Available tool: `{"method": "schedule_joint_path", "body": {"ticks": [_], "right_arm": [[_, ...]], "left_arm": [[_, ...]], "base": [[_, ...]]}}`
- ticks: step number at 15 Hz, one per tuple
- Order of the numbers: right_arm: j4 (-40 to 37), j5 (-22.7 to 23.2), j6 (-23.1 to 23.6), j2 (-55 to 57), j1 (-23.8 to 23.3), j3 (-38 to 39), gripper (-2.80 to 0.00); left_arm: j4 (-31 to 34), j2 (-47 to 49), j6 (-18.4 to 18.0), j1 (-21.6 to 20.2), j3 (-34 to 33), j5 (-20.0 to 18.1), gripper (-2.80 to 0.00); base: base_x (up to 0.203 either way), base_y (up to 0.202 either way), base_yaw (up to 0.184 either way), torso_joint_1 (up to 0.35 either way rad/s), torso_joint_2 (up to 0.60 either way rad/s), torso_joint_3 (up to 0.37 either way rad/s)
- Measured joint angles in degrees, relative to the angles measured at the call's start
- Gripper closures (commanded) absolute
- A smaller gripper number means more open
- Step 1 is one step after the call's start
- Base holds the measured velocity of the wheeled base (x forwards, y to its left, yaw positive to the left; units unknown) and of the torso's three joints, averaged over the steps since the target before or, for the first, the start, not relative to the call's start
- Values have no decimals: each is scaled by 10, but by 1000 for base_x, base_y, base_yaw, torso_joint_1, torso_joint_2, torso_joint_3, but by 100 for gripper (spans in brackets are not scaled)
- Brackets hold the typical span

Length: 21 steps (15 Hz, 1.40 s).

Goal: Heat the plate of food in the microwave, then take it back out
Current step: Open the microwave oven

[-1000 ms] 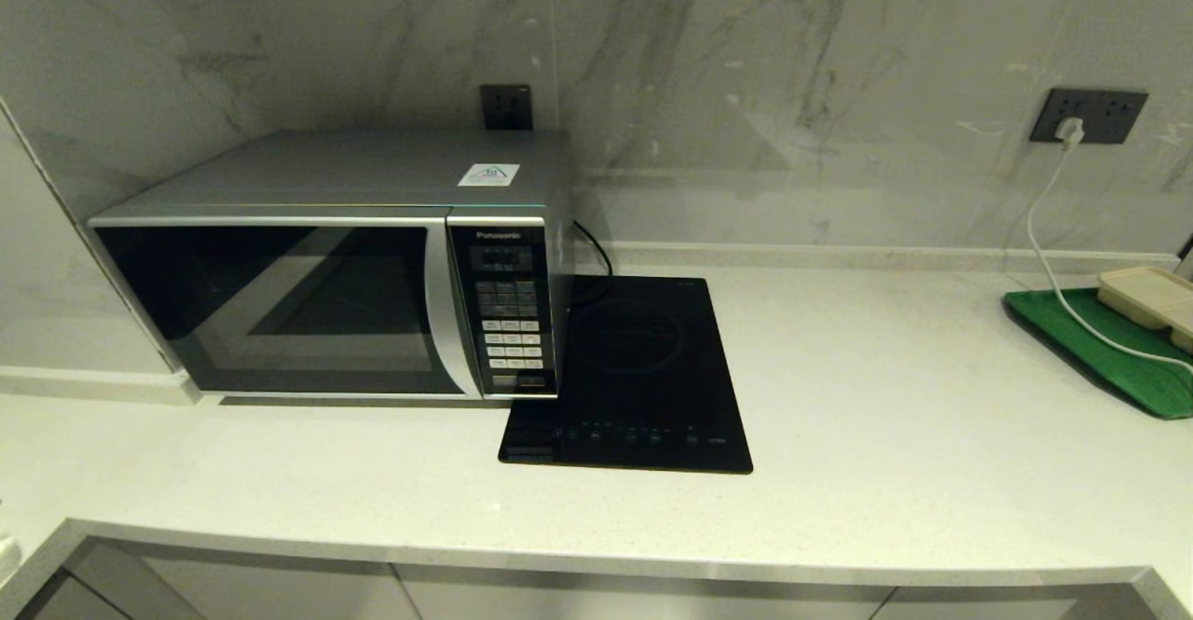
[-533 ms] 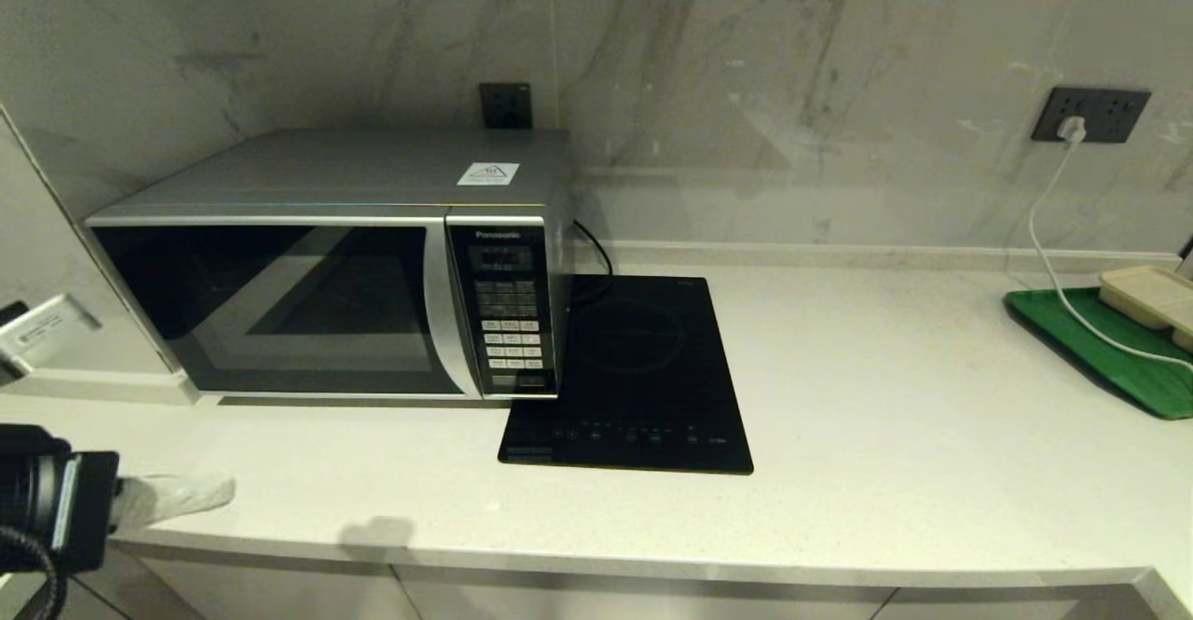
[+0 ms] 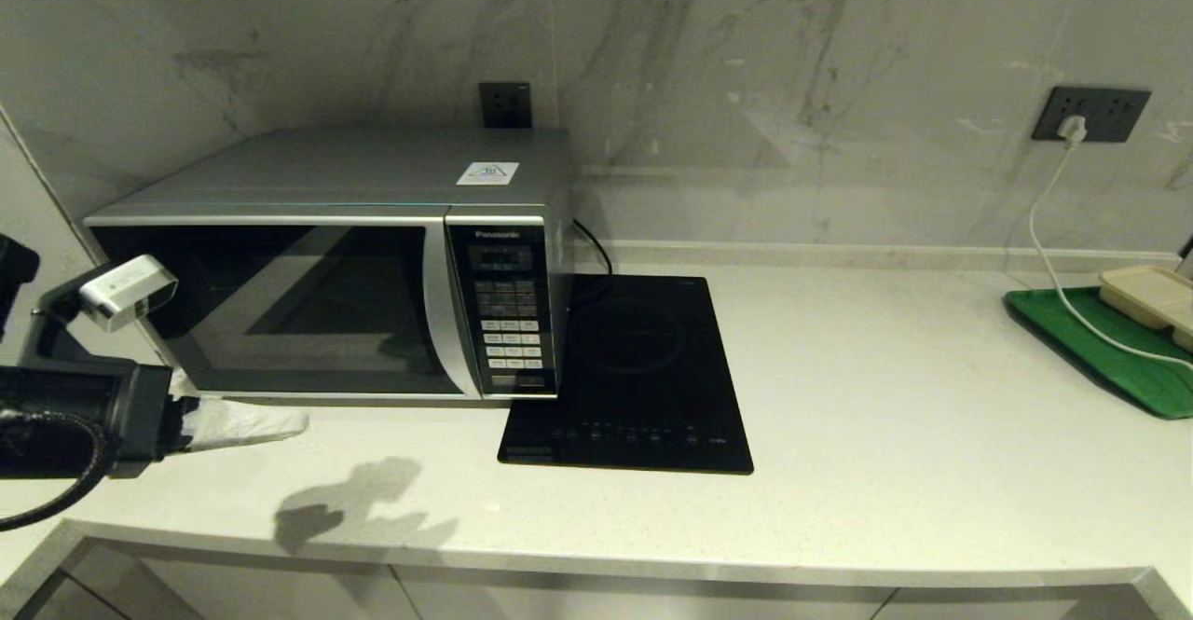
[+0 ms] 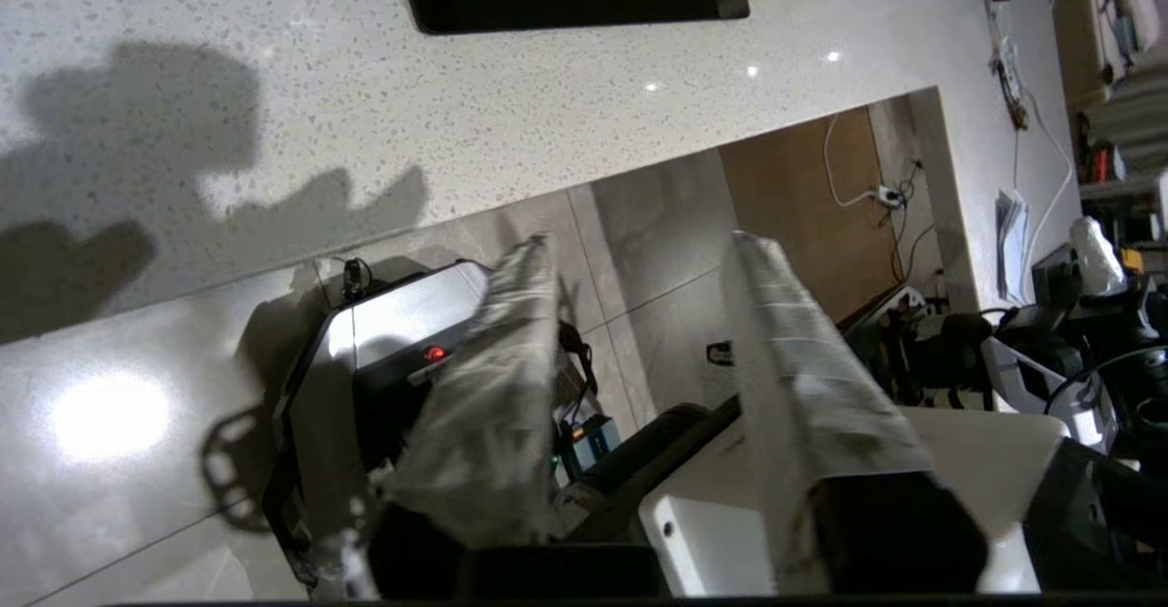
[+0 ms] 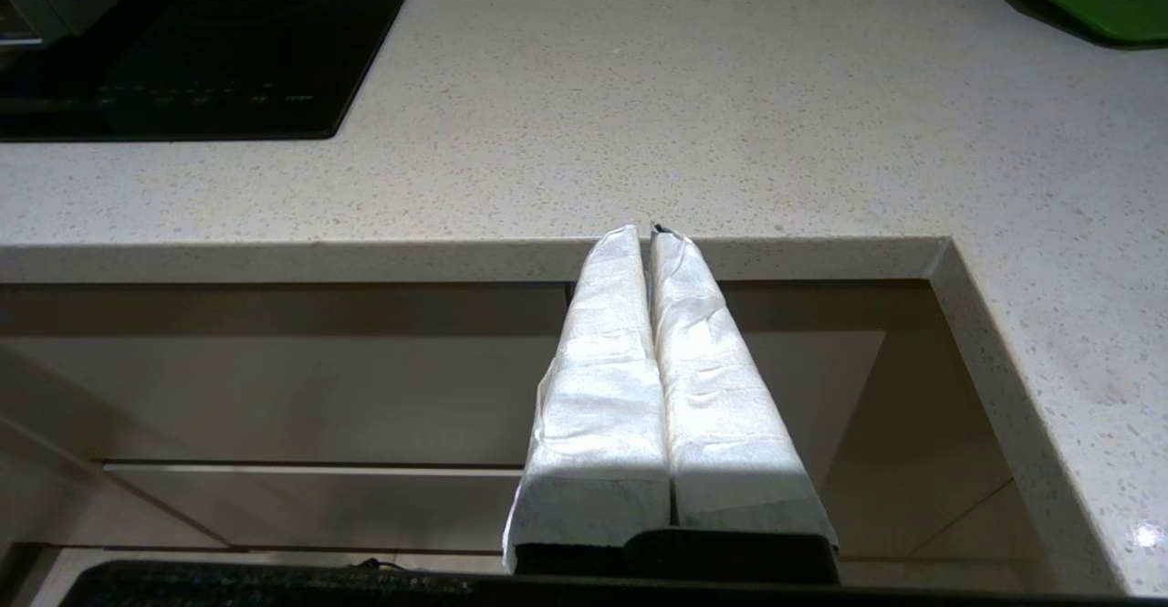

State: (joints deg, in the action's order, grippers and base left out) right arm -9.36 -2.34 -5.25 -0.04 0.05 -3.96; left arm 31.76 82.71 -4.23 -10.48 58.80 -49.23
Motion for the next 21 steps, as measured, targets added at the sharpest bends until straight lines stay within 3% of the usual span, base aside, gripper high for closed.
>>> {"method": "schedule_joint_path", "body": {"ticks": [3, 6, 11, 13, 15, 21], "right_arm": [[0, 0, 0, 0, 0, 0, 0], [0, 0, 0, 0, 0, 0, 0], [0, 0, 0, 0, 0, 0, 0], [0, 0, 0, 0, 0, 0, 0], [0, 0, 0, 0, 0, 0, 0], [0, 0, 0, 0, 0, 0, 0]], "left_arm": [[-33, 42, -13, 3, 0, -51, -280], [-99, 94, -50, 5, 0, -68, -280], [-251, 205, -138, 15, 9, -93, -280], [-299, 244, -194, 20, 17, -104, -280], [-311, 268, -224, 27, 33, -127, -280], [-314, 298, -258, 48, 84, -170, -280]], "base": [[0, 0, 0, 0, 0, 0], [0, 0, 0, 0, 0, 0], [0, 0, 0, 0, 0, 0], [0, 0, 0, 0, 0, 0], [0, 0, 0, 0, 0, 0], [0, 0, 0, 0, 0, 0]]}}
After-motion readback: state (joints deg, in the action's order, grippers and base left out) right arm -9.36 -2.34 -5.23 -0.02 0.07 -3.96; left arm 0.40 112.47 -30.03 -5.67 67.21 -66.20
